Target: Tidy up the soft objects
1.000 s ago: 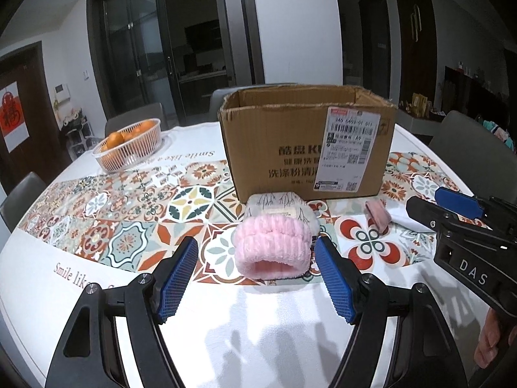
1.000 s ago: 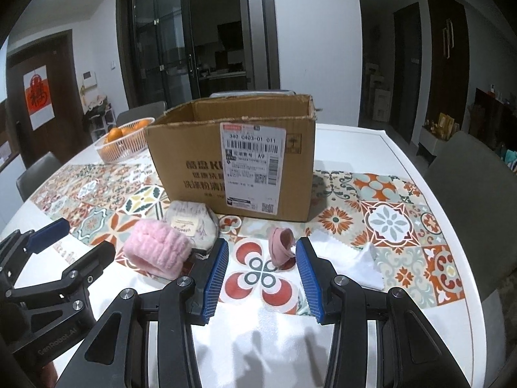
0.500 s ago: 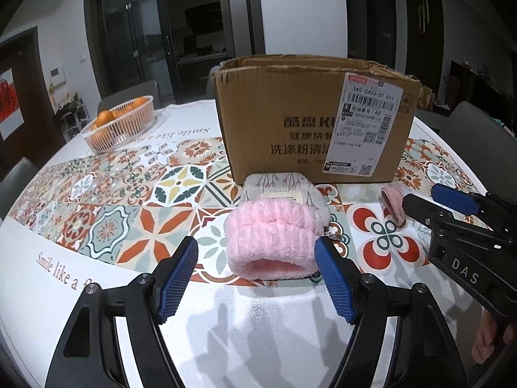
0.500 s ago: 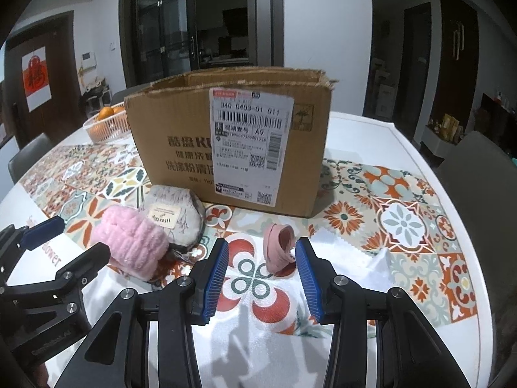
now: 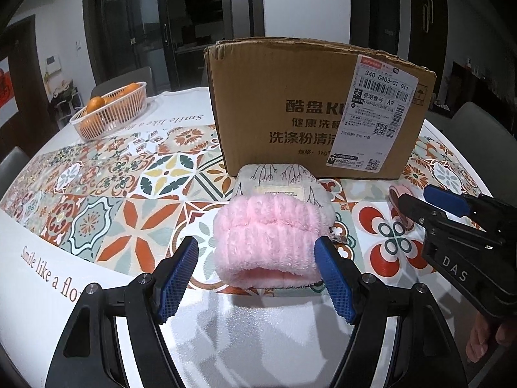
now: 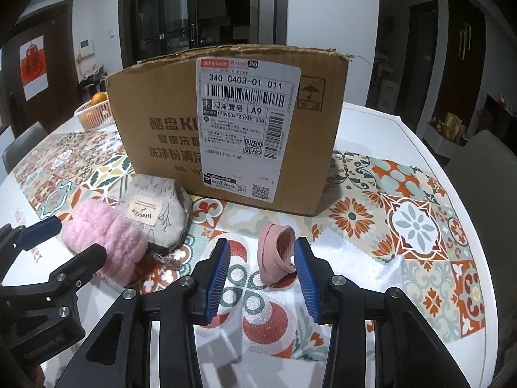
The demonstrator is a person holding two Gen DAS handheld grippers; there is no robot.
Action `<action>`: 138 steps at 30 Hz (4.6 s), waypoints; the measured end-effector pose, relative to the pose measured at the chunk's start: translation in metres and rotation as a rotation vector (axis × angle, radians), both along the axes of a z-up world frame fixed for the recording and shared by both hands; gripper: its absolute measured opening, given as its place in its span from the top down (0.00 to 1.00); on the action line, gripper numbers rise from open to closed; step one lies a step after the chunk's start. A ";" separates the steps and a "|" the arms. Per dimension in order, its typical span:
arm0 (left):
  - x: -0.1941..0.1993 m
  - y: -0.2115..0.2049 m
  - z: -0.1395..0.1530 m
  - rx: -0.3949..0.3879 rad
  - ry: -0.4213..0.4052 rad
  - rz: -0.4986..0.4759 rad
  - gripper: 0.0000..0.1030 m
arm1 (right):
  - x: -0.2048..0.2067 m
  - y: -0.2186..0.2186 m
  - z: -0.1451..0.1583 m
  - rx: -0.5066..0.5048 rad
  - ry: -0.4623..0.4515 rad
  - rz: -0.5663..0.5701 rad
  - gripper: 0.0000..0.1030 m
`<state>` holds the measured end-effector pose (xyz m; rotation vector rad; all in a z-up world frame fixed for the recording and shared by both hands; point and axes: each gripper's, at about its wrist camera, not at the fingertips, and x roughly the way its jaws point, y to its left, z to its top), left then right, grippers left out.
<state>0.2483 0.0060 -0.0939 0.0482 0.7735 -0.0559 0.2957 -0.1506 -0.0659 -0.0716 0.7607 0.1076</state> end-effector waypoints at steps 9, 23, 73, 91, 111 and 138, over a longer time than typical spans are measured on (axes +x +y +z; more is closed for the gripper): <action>0.001 0.001 -0.007 0.003 0.010 -0.005 0.54 | 0.010 0.003 -0.015 -0.007 0.043 -0.007 0.76; -0.006 0.000 0.003 -0.016 -0.011 -0.021 0.76 | 0.000 -0.002 -0.003 0.039 0.010 -0.011 0.91; -0.072 -0.016 0.085 -0.045 -0.196 -0.053 0.77 | -0.073 -0.009 0.076 0.107 -0.136 0.027 0.67; -0.091 -0.027 0.051 -0.022 -0.087 -0.087 0.77 | -0.089 -0.014 0.023 0.104 0.051 0.023 0.45; -0.080 -0.032 0.027 -0.017 -0.004 -0.099 0.77 | -0.072 -0.012 -0.021 0.066 0.173 0.017 0.61; -0.093 -0.025 0.056 -0.075 -0.077 -0.093 0.77 | -0.091 -0.014 0.035 0.087 0.013 0.028 0.94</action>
